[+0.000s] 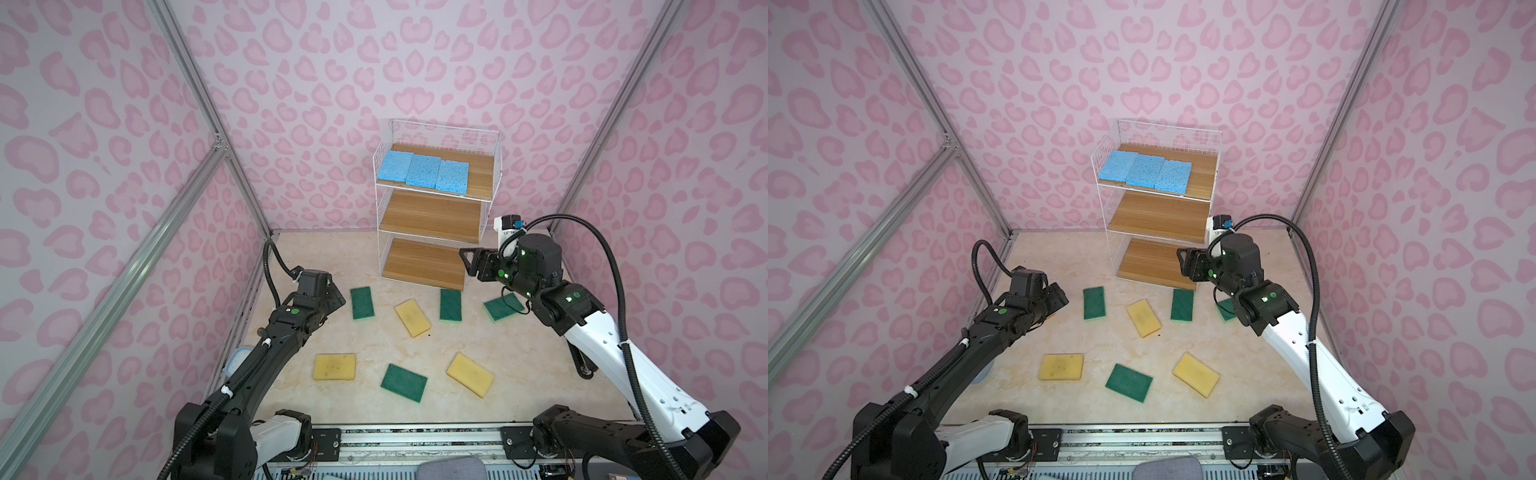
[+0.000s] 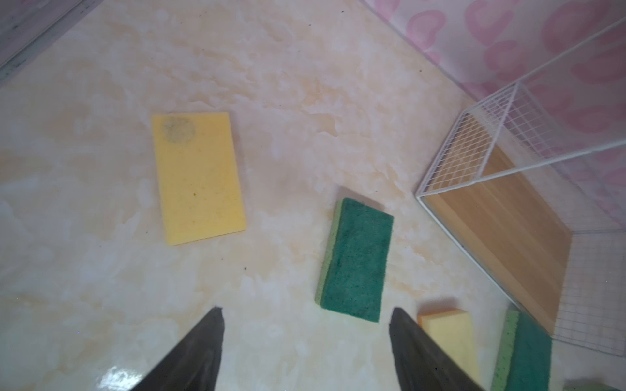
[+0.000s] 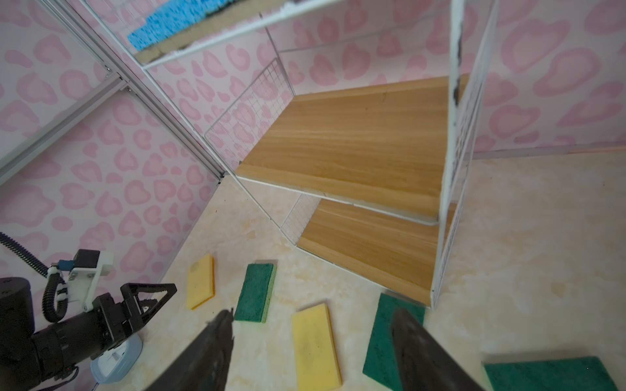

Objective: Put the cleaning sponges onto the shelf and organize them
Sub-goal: 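Withdraw the right gripper from the shelf while the left gripper lowers toward the table, then lower the left gripper over the yellow sponge nearest the robot while the right gripper hovers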

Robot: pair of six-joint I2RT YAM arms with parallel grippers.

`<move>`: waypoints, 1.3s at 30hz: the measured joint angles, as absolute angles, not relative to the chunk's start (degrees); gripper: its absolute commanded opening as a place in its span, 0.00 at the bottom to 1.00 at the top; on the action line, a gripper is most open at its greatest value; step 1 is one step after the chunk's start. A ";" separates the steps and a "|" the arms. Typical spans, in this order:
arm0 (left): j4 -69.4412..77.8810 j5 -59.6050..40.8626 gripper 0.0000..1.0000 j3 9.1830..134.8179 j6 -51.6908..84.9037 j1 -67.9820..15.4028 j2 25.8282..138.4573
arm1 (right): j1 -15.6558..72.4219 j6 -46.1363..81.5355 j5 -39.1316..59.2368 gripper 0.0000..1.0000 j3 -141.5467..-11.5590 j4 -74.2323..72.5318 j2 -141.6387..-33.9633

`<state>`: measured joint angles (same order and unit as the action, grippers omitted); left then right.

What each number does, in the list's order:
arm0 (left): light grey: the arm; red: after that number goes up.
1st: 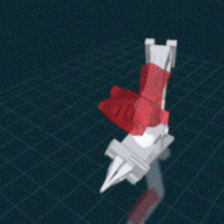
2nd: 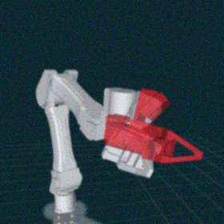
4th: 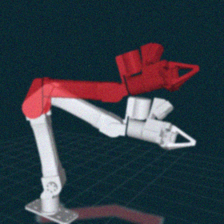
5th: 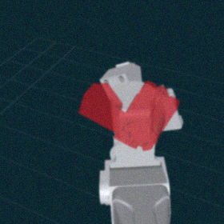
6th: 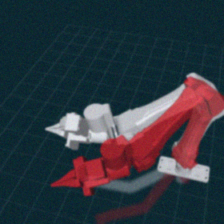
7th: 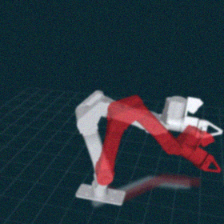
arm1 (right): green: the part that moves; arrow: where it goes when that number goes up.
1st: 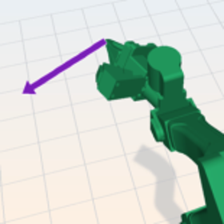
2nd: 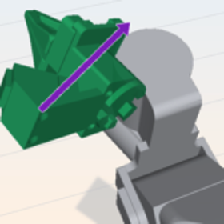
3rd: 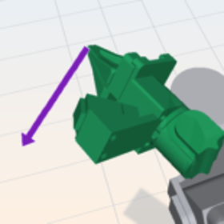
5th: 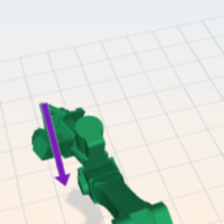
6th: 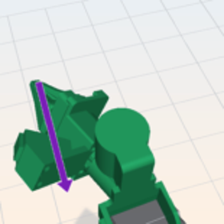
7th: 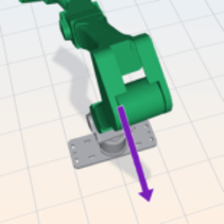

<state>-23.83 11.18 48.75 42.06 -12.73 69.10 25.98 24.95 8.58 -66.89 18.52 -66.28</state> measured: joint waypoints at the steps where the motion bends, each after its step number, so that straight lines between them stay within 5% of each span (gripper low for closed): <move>1: -24.05 11.20 0.81 48.64 42.09 -11.97 69.80 | 25.82 25.15 9.30 0.75 -64.86 17.41 -65.89; 6: -24.12 10.94 0.78 48.64 42.06 -8.47 72.79 | 25.61 27.92 12.25 0.74 -56.31 12.86 -65.80; 13: -23.42 10.92 0.62 48.34 41.36 -4.80 76.01 | 25.61 30.44 15.88 0.74 -48.47 7.14 -67.11; 39: -17.04 10.74 0.42 48.23 40.53 4.32 91.13 | 23.33 30.46 22.83 0.73 -45.43 2.42 -71.55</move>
